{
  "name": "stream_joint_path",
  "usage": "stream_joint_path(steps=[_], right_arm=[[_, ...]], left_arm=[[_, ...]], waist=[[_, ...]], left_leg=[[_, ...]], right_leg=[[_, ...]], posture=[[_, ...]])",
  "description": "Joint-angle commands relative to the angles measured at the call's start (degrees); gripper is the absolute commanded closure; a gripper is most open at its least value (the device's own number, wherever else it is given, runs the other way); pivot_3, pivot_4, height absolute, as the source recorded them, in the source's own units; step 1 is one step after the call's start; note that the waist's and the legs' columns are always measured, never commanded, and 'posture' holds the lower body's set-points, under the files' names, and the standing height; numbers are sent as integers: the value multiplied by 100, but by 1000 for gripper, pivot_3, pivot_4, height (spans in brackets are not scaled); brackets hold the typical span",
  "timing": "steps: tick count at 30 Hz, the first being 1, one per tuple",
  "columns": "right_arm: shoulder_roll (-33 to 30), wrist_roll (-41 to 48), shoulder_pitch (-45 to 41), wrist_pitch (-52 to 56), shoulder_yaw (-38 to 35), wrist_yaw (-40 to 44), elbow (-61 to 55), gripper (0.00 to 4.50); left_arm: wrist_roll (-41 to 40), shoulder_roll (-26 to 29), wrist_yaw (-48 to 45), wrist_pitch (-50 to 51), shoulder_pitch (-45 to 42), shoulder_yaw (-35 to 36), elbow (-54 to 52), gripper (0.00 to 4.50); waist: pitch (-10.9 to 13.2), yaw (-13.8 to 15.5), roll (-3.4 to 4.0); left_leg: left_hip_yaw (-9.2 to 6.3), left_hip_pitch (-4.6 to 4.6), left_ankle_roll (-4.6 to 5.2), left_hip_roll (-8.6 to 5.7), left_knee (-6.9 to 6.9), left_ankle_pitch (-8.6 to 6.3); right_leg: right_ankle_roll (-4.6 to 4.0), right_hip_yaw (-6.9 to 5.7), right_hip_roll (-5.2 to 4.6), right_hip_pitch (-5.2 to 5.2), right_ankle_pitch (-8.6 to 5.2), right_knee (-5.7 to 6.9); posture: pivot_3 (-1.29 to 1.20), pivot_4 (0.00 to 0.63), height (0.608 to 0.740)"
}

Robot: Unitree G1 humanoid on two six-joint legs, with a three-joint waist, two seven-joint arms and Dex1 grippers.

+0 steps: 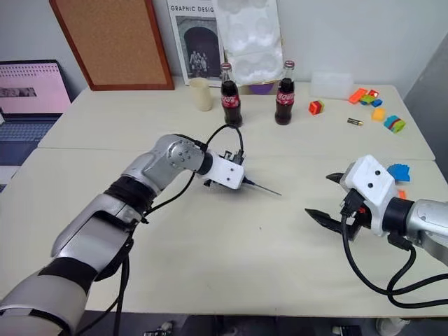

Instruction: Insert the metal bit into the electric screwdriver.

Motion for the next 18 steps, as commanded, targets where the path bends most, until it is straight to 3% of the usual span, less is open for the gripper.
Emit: stream_joint_path(steps=[1, 5, 7, 18], right_arm=[[-24, -60, -85, -78, 33, 46, -157, 0], [-4, -38, -122, -69, 112, 56, -168, 0], [8, -24, -139, -74, 133, 66, -159, 0], [6, -39, -274, -83, 207, 183, -44, 0]], left_arm=[[94, -209, -22, -143, -79, -51, 227, 2865], [112, -304, -190, -47, 10, -32, 273, 2865], [87, -328, -261, 18, 56, 8, 268, 2165], [74, -392, -364, 43, 207, 196, 273, 34]], waist=[[0, 6, 1], [-1, 12, 1], [-2, 11, 1], [-5, 6, 1]], left_leg=[[0, 0, 0, 0, 0, 0], [-1, 7, 0, 0, 4, 0], [-1, 14, 0, 0, 6, 0], [-2, 39, 0, 1, 5, 0]], right_leg=[[0, 0, 0, 1, 0, 0], [0, -1, 0, 10, 0, 3], [1, -1, 0, 18, 0, 3], [1, -1, 0, 42, 0, 3]], posture=[[0, 150, 740], [0, 150, 740], [0, 150, 740], [0, 150, 740]])
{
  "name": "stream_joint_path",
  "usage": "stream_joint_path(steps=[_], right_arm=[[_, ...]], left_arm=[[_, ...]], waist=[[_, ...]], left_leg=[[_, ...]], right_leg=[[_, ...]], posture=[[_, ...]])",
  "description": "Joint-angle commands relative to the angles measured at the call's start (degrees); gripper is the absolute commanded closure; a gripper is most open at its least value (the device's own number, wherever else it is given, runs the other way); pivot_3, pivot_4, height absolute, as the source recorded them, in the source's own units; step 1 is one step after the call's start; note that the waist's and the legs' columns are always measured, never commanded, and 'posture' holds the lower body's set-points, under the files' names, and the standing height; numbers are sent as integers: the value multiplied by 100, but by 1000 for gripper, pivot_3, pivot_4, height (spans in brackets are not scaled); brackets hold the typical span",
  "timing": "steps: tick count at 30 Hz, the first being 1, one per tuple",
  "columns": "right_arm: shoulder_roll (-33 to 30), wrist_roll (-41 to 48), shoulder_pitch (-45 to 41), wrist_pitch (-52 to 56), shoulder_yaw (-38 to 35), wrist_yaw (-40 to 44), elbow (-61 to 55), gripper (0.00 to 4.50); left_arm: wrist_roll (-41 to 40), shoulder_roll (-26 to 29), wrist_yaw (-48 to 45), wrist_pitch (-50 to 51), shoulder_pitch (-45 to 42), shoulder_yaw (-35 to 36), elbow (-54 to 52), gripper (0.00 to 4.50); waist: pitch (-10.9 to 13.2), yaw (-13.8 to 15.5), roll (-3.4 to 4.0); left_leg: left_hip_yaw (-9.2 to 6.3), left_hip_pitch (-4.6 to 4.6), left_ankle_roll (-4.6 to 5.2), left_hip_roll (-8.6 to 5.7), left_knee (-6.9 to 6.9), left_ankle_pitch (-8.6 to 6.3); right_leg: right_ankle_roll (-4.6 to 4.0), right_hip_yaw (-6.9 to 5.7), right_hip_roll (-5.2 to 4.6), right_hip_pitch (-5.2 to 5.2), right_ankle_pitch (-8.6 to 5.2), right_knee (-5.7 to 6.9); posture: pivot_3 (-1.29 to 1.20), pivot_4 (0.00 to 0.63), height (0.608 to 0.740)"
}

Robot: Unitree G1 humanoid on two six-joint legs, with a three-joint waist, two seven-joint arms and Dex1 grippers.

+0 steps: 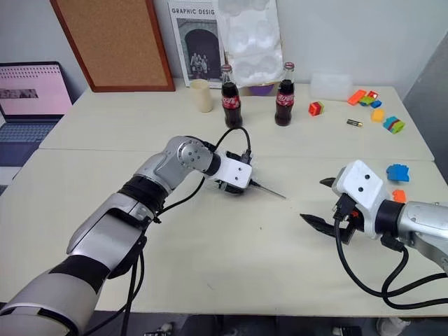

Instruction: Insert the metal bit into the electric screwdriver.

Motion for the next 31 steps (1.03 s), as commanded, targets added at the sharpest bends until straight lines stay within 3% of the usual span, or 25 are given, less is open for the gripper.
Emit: stream_joint_path(steps=[1, 7, 13, 20, 24, 31], right_arm=[[-10, -19, -94, -79, -57, 76, -42, 0], [-55, -94, -117, -119, -119, 172, 39, 0], [-86, -247, 42, -294, -456, 412, 169, 0], [-14, -488, 513, -940, -1080, 1141, 445, 0], [-216, -488, 665, -1100, -1381, 1752, 825, 0], [-394, -643, 566, -1334, -1285, 2141, 1294, 0]], left_arm=[[-8, -98, -221, 31, 233, -107, 52, 6], [-954, -114, -639, 614, 110, 718, -247, 6], [-2239, 738, -1346, 2052, 359, 1853, -1361, 6], [-2965, 2426, -1670, 3372, 1829, 2812, -3098, 6], [-3279, 3372, -1562, 3736, 3380, 3649, -4047, 6], [-3621, 3642, -1224, 4012, 4449, 4177, -4564, 6]], waist=[[0, 0, 0], [1, -5, -1], [2, -71, -2], [1, -101, -1], [4, -72, -6], [9, 19, -14]], left_leg=[[0, 6, 0, 0, 0, 0], [0, 17, 0, 0, 1, 0], [0, 6, 0, 3, -4, 0], [-1, 22, 1, 7, -4, 0], [1, 31, 0, 9, 4, 0], [9, 64, -4, 13, 8, 3]], right_leg=[[0, 0, 0, 6, 0, -1], [0, 0, 0, 16, 0, 4], [0, 0, 2, -2, 0, 7], [-2, -1, 3, -1, -2, 39], [-6, -2, 2, 0, -6, 59], [-25, -4, 1, 16, -49, 83]], posture=[[0, 150, 740], [0, 150, 740], [0, 150, 740], [0, 150, 740], [0, 150, 740], [0, 150, 740]])
